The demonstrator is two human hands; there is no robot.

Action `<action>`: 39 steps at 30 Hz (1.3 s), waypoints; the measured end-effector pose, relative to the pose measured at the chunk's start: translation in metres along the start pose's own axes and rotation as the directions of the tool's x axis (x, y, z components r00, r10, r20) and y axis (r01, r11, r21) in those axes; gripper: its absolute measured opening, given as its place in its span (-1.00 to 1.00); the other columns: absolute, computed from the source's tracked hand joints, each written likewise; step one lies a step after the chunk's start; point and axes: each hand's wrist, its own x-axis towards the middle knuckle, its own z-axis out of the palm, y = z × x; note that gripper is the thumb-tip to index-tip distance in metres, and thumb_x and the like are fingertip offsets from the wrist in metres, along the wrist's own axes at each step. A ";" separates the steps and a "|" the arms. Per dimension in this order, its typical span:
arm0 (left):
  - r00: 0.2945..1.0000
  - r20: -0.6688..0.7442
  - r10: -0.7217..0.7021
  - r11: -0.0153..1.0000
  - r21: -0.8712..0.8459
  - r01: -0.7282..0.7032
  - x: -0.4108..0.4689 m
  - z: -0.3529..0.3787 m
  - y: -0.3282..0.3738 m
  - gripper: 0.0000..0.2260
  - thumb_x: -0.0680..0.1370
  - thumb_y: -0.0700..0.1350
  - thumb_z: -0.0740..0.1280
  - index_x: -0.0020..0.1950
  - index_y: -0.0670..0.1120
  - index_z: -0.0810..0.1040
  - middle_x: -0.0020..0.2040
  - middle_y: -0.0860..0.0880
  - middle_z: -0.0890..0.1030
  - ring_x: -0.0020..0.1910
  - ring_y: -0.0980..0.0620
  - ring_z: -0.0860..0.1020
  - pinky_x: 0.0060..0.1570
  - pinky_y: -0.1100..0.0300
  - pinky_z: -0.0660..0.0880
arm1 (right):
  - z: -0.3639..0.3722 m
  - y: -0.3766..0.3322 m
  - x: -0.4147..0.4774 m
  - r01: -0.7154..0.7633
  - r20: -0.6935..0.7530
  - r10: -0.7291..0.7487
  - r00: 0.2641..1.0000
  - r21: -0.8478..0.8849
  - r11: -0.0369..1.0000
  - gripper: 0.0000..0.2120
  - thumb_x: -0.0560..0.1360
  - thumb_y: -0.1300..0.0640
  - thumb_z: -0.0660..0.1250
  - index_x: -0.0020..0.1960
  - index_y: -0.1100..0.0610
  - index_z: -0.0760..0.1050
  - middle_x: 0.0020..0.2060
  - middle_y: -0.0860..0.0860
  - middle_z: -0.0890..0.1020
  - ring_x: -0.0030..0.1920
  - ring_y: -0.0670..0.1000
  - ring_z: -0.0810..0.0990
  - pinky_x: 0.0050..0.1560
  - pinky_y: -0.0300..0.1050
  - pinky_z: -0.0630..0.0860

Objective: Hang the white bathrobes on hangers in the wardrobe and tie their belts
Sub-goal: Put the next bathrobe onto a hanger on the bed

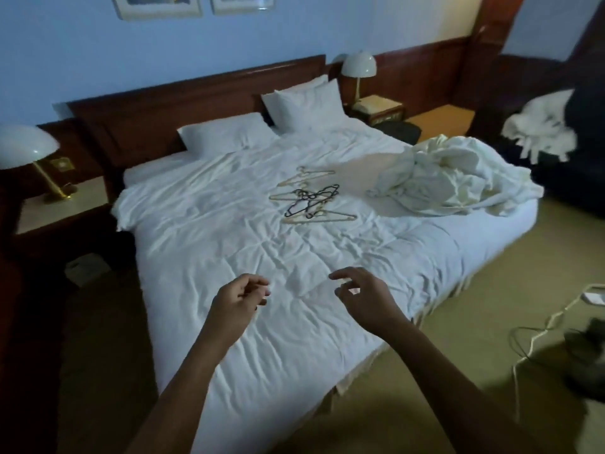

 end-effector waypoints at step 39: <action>0.886 0.463 0.027 0.998 0.035 -0.048 0.589 0.607 0.234 -0.89 0.60 -0.14 0.36 0.04 0.01 0.67 -0.09 0.04 0.73 -0.10 0.02 0.70 0.04 0.03 0.61 | -0.484 0.367 0.455 -0.366 -0.326 0.357 0.875 0.037 0.930 -0.73 0.58 0.15 0.35 0.25 -0.08 0.58 0.18 -0.24 0.59 0.07 -0.25 0.59 -0.04 -0.48 0.42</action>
